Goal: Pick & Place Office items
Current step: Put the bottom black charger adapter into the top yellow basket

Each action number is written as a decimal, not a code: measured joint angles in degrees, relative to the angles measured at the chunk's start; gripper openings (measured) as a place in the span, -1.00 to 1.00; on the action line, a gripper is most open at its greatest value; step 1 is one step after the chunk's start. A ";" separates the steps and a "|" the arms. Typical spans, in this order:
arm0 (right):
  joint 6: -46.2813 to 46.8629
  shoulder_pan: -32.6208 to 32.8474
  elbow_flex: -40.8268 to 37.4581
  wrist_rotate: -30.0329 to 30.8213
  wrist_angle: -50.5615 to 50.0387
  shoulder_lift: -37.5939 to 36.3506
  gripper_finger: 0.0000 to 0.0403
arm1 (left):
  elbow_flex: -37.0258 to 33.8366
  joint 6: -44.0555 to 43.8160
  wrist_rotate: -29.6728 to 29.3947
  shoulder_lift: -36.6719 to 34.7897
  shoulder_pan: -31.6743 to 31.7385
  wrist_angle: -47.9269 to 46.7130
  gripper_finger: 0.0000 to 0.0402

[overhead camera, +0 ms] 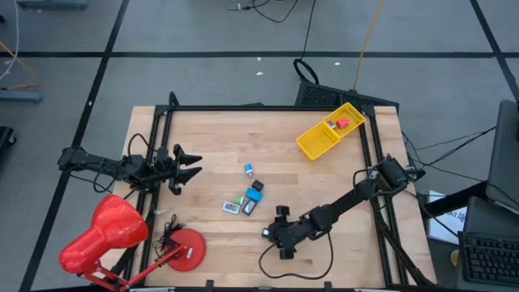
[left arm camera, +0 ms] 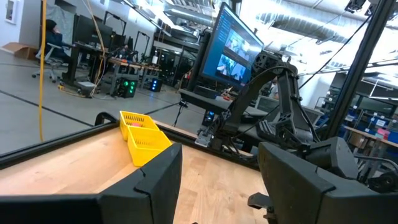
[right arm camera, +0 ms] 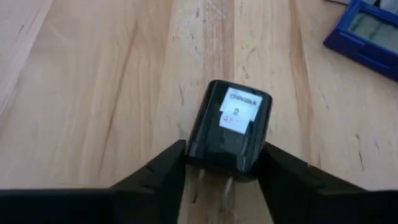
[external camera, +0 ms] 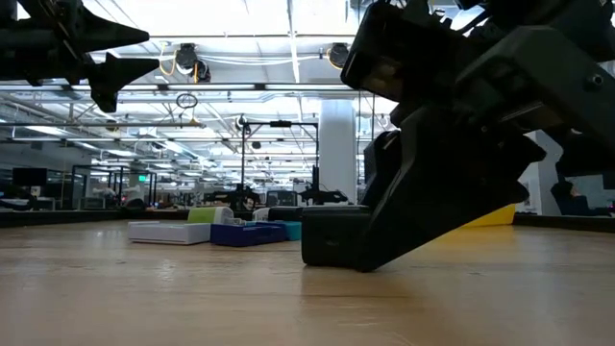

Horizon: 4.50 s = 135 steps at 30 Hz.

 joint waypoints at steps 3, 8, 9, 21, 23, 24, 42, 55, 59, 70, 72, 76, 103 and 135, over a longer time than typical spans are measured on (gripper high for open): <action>-1.57 0.00 0.00 0.02 -0.09 -0.21 -0.29 | 0.00 0.00 0.00 0.00 0.00 0.00 0.07; -2.82 -0.02 -0.03 0.18 -0.86 -0.82 -0.29 | 0.00 0.00 0.00 0.00 0.00 0.00 0.07; -2.99 -0.07 -0.09 0.46 -1.43 -1.28 -0.29 | 0.00 0.00 -0.01 0.00 0.00 0.00 0.07; -3.01 0.24 -2.38 13.65 -13.03 -14.28 -0.28 | 0.02 0.00 0.00 0.00 0.00 0.00 0.07; -4.23 0.26 -5.36 13.77 -12.20 -17.47 -0.28 | 0.02 0.00 0.00 0.00 0.00 0.00 0.07; -5.74 0.26 -7.39 13.66 -10.93 -19.21 -0.28 | 0.02 0.00 -0.02 -0.02 0.00 0.00 0.07; -19.54 -13.58 -36.95 4.21 12.55 -51.86 -0.28 | 0.02 0.00 0.00 0.00 0.00 0.00 0.07; -17.32 -36.89 -37.79 5.39 8.51 -56.29 -0.27 | 0.02 0.00 -0.02 -0.01 0.00 0.00 0.07; -17.22 -44.77 -37.79 16.20 5.68 -56.30 -0.28 | 0.02 0.00 -0.01 -0.01 0.00 -0.01 0.07; -12.27 -66.56 -37.81 12.83 4.19 -56.18 -0.28 | 0.02 0.00 -0.02 -0.02 0.00 0.00 0.07; -11.02 -69.27 -38.71 8.75 5.48 -56.11 -0.28 | 0.02 0.00 0.00 -0.02 0.00 0.00 0.07; -12.50 -74.53 -40.15 6.81 8.35 -56.06 -0.28 | 0.02 0.00 -0.02 -0.01 -0.01 -0.01 0.07; -10.48 -87.49 -40.18 -8.28 5.47 -55.98 -0.28 | 0.02 0.00 0.00 -0.02 0.00 0.00 0.07; -18.15 -77.42 -41.42 -28.98 6.31 -55.98 -0.28 | 0.02 0.01 -0.02 -0.02 0.00 -0.01 0.07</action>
